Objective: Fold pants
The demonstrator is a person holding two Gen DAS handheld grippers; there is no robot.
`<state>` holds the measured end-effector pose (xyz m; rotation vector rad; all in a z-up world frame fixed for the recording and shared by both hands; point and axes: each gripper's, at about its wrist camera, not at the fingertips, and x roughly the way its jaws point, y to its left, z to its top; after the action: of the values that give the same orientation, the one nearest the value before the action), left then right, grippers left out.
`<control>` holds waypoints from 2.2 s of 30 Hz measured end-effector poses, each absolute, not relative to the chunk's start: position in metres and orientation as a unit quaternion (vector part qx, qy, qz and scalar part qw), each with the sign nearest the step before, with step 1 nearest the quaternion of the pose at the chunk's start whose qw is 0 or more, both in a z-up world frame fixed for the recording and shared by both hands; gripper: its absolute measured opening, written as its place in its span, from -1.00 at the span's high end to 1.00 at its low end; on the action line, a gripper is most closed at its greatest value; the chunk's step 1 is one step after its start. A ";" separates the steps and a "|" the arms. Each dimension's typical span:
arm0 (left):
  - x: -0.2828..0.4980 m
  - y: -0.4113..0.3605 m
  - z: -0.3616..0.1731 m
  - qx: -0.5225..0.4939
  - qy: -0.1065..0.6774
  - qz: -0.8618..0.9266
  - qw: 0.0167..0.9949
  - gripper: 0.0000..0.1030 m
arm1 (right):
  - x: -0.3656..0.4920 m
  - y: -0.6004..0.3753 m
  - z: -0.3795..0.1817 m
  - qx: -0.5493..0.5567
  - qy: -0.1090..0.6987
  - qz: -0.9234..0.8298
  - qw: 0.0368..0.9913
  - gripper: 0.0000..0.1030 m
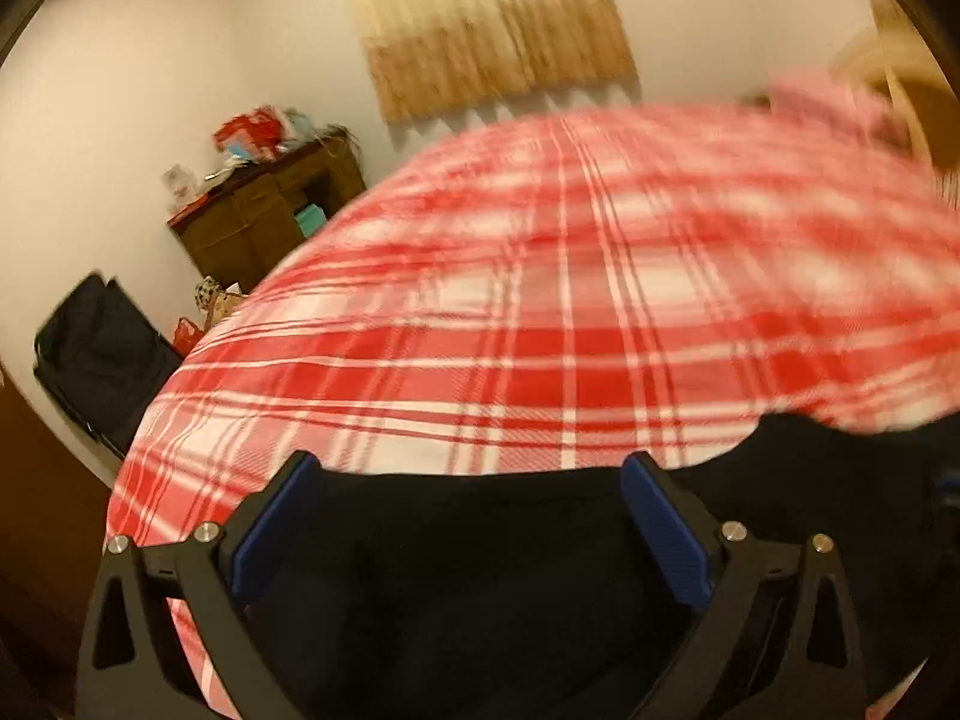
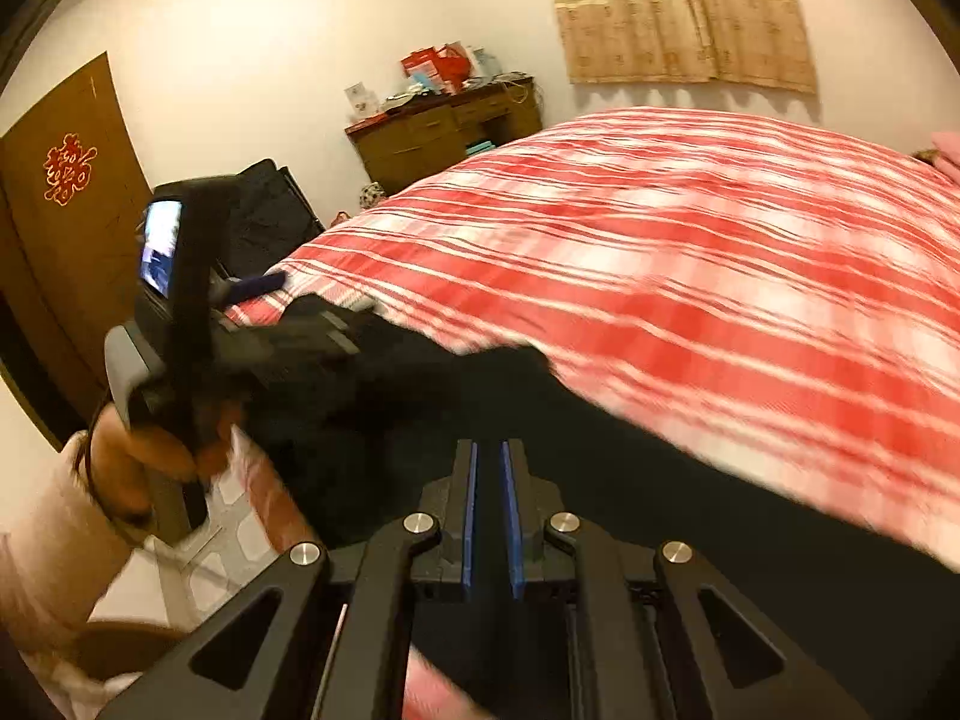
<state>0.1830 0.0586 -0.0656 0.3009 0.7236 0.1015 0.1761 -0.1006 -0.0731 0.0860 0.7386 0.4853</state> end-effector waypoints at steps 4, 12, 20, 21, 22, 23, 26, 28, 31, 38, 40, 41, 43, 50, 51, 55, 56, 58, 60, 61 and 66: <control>0.192 0.052 -0.098 0.221 0.366 0.073 0.901 -0.97 | 0.202 -0.075 -0.120 -0.009 0.427 0.208 0.880 0.82; 0.221 0.088 -0.093 0.081 0.406 0.088 0.906 -1.00 | 0.192 -0.111 -0.129 0.104 0.405 0.249 0.874 0.82; 0.150 0.144 -0.024 0.056 0.301 0.109 0.946 -1.00 | 0.170 -0.098 -0.105 0.131 0.365 0.272 0.881 0.82; 0.140 0.153 -0.020 0.050 0.292 0.128 0.947 -1.00 | 0.167 -0.091 -0.104 0.132 0.362 0.280 0.879 0.82; 0.134 0.162 -0.020 0.043 0.292 0.137 0.946 -1.00 | 0.164 -0.081 -0.104 0.131 0.363 0.291 0.875 0.82; 0.127 0.168 -0.025 0.039 0.301 0.138 0.943 -1.00 | 0.161 -0.072 -0.106 0.127 0.367 0.301 0.871 0.82; 0.115 0.170 -0.053 0.064 0.331 0.151 0.929 -1.00 | 0.151 -0.040 -0.121 0.088 0.391 0.324 0.857 0.82; 0.111 0.170 -0.077 0.093 0.349 0.164 0.918 -1.00 | 0.145 -0.021 -0.140 0.054 0.427 0.331 0.840 0.82; 0.096 0.180 -0.092 0.079 0.318 0.150 0.933 -1.00 | 0.132 -0.012 -0.155 0.023 0.435 0.330 0.837 0.81; 0.110 0.187 -0.076 0.050 0.347 0.138 0.926 -1.00 | 0.119 -0.009 -0.127 -0.011 0.402 0.318 0.859 0.81; 0.112 0.187 -0.076 0.055 0.353 0.133 0.924 -1.00 | 0.121 -0.012 -0.112 -0.005 0.363 0.305 0.880 0.79; 0.111 0.189 -0.079 0.055 0.354 0.130 0.924 -1.00 | 0.123 -0.011 -0.110 -0.004 0.358 0.301 0.884 0.73; 0.113 0.192 -0.081 0.043 0.358 0.125 0.924 -1.00 | 0.132 -0.004 -0.112 -0.012 0.355 0.296 0.887 -0.09; 0.116 0.216 -0.087 -0.036 0.380 0.096 0.919 -1.00 | 0.142 0.024 -0.132 -0.100 0.350 0.267 0.892 -0.01; 0.116 0.215 -0.087 -0.029 0.379 0.094 0.920 -1.00 | 0.139 0.027 -0.133 -0.125 0.342 0.259 0.894 0.13; 0.121 0.215 -0.087 -0.016 0.378 0.088 0.921 -1.00 | 0.135 0.032 -0.137 -0.185 0.325 0.240 0.896 0.57; 0.123 0.215 -0.087 -0.016 0.378 0.088 0.922 -1.00 | 0.134 0.033 -0.137 -0.194 0.321 0.239 0.896 0.68; 0.126 0.218 -0.086 -0.017 0.377 0.085 0.922 -1.00 | 0.130 0.036 -0.135 -0.206 0.318 0.247 0.892 0.87; 0.129 0.219 -0.085 -0.013 0.377 0.081 0.923 -1.00 | 0.124 0.033 -0.131 -0.201 0.325 0.270 0.884 0.91; 0.131 0.221 -0.085 -0.012 0.378 0.079 0.923 -1.00 | 0.121 0.031 -0.132 -0.199 0.330 0.280 0.879 0.91; 0.133 0.221 -0.085 -0.006 0.377 0.077 0.923 -1.00 | 0.108 0.029 -0.153 -0.191 0.345 0.312 0.865 0.89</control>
<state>0.1335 0.2208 -0.0851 -0.0127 0.7748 0.1573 0.1080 0.0289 -0.1525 -0.4000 0.7225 0.6532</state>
